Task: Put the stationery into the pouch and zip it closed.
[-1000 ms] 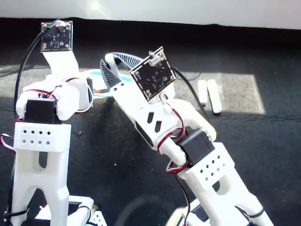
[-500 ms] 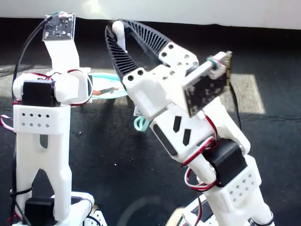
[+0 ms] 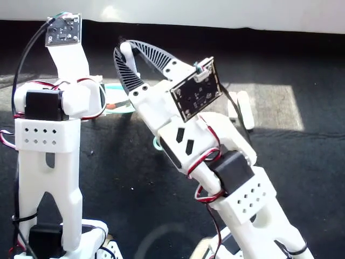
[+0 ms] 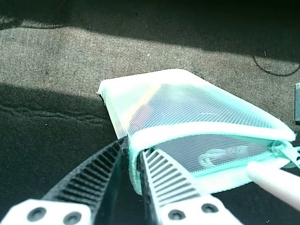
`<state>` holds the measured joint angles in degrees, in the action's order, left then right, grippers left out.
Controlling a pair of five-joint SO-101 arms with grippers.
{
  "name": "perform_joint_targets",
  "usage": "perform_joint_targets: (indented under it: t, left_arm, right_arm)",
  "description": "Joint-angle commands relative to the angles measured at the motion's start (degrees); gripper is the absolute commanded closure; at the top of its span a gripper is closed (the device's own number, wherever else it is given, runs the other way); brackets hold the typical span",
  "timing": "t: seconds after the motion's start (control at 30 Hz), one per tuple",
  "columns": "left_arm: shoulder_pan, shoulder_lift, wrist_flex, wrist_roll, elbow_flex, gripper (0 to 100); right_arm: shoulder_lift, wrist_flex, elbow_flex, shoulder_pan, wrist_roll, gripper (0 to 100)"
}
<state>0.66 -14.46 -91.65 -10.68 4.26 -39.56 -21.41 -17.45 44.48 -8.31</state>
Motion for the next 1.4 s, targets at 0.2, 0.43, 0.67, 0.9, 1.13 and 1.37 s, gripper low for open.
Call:
perform_joint_targets:
  t: [0.2, 0.43, 0.67, 0.9, 1.13, 1.37]
  left_arm:
    - [-1.0, 1.6, -0.3, -0.4, -0.9, 99]
    - [1.9, 1.7, -0.3, -0.3, -1.0, 99]
    - [5.4, 7.8, -0.3, -0.3, -0.7, 99]
    - [6.2, 15.7, -0.3, -0.4, -0.3, 99]
    - [6.3, 18.0, 0.5, -0.4, 4.0, 99]
    - [7.7, 18.1, 0.4, -0.3, 6.7, 99]
  right_arm:
    - [2.1, 6.4, -7.8, 0.0, 0.3, 99.3]
    - [11.5, 7.9, -8.0, -3.0, 0.5, 99.3]
    - [14.7, 2.4, -7.6, -1.0, 0.3, 99.2]
    - [14.5, -16.7, 3.6, -0.7, 0.6, 85.3]
    - [14.1, -23.9, 13.8, -0.7, 0.6, 87.9]
    - [10.9, -31.8, 28.4, -13.1, 0.6, 88.2]
